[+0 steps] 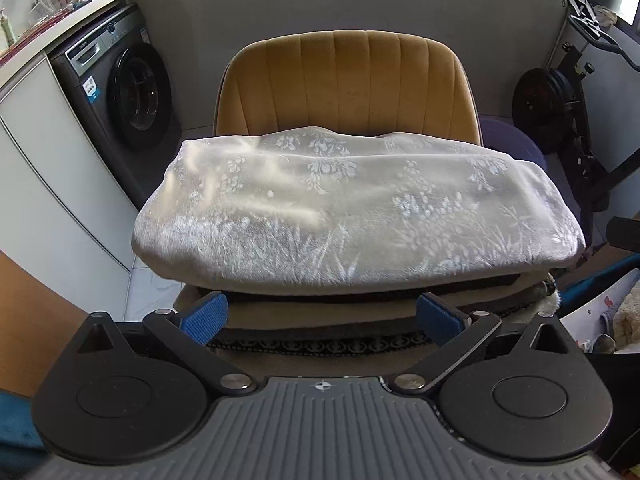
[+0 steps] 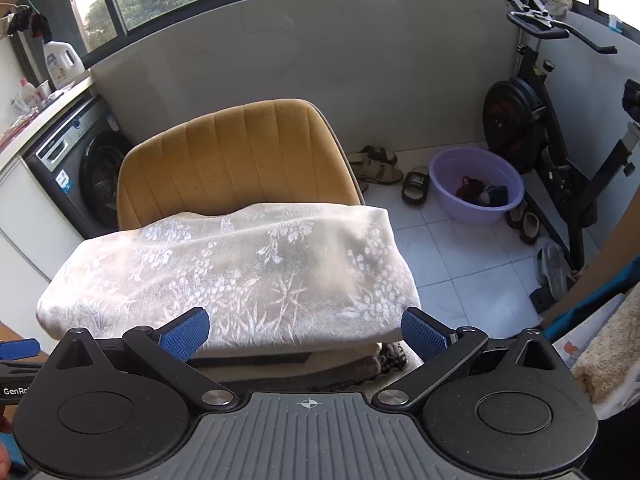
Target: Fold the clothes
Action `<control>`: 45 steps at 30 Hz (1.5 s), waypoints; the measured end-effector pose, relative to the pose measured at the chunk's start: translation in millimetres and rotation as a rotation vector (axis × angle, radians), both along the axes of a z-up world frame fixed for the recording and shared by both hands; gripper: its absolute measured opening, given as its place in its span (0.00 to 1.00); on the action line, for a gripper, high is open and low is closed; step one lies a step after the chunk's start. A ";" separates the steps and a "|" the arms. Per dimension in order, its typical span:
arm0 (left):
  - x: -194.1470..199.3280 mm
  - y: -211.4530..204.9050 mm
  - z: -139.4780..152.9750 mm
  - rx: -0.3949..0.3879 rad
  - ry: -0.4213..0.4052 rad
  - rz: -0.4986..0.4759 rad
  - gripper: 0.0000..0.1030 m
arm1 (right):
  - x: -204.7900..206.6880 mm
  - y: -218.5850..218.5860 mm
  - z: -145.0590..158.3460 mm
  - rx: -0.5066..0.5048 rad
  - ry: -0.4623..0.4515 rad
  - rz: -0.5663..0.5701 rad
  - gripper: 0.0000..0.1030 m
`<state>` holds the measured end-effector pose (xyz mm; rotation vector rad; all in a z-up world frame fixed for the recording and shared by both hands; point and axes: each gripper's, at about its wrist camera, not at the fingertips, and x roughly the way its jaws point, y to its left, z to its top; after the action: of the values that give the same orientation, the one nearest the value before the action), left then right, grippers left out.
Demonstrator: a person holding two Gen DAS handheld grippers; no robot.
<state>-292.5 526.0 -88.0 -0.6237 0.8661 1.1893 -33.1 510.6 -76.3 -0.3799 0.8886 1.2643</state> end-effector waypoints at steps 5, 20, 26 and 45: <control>15.5 -52.6 10.6 0.012 -0.011 0.030 1.00 | 13.4 -46.8 15.6 0.015 -0.012 0.029 0.99; 2.4 -152.3 32.1 -0.048 -0.026 0.118 1.00 | -0.6 -138.5 37.7 0.001 0.012 0.091 0.99; -10.8 -173.9 41.5 -0.050 -0.026 0.082 1.00 | -26.5 -169.4 42.9 -0.027 -0.005 0.080 0.99; -57.8 -207.2 14.3 -0.102 0.082 -0.033 1.00 | -130.9 -240.8 18.8 -0.191 -0.091 -0.087 0.99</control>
<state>-350.4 318.8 -73.7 -0.6441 1.0076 1.1523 -164.0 269.8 -57.4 -0.5407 0.9410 1.0774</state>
